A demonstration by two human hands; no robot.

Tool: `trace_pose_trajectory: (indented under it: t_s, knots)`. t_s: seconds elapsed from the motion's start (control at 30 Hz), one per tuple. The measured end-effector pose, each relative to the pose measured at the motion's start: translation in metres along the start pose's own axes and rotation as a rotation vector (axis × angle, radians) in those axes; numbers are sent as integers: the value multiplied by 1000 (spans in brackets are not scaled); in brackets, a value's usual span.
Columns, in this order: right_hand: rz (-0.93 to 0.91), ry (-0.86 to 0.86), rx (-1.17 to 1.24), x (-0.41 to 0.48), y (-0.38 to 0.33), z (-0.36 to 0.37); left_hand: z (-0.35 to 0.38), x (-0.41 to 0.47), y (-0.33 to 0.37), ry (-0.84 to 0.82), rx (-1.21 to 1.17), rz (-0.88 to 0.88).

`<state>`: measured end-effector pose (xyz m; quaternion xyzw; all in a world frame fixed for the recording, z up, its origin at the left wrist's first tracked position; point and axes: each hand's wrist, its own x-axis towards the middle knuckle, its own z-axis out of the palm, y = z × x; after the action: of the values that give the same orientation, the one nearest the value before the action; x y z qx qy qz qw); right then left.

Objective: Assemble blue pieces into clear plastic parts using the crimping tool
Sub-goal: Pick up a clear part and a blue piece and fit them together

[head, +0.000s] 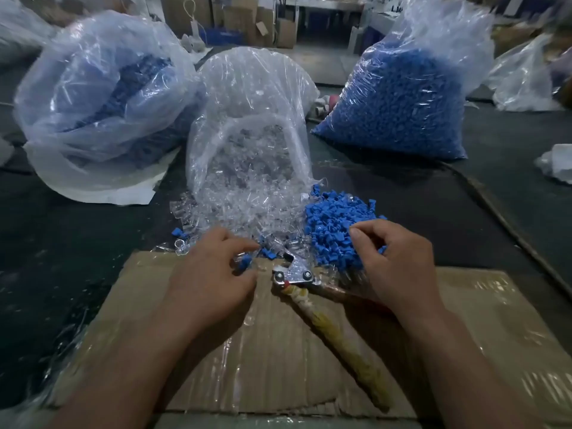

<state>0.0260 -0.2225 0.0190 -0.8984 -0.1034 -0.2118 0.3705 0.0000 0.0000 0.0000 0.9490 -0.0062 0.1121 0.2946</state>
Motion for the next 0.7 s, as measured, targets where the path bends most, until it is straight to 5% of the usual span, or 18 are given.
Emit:
trace_pose_trajectory:
  t_s: [0.27,0.4,0.7]
  knots:
    - [38,-5,-12,3,1,2,3,-2,5,-53,182,97]
    - [12,-8,-13,1,-1,3,3,-2,7,71,52,79]
    - [-13,-41,-21,-2,-5,5,8,-2,6,7,100,39]
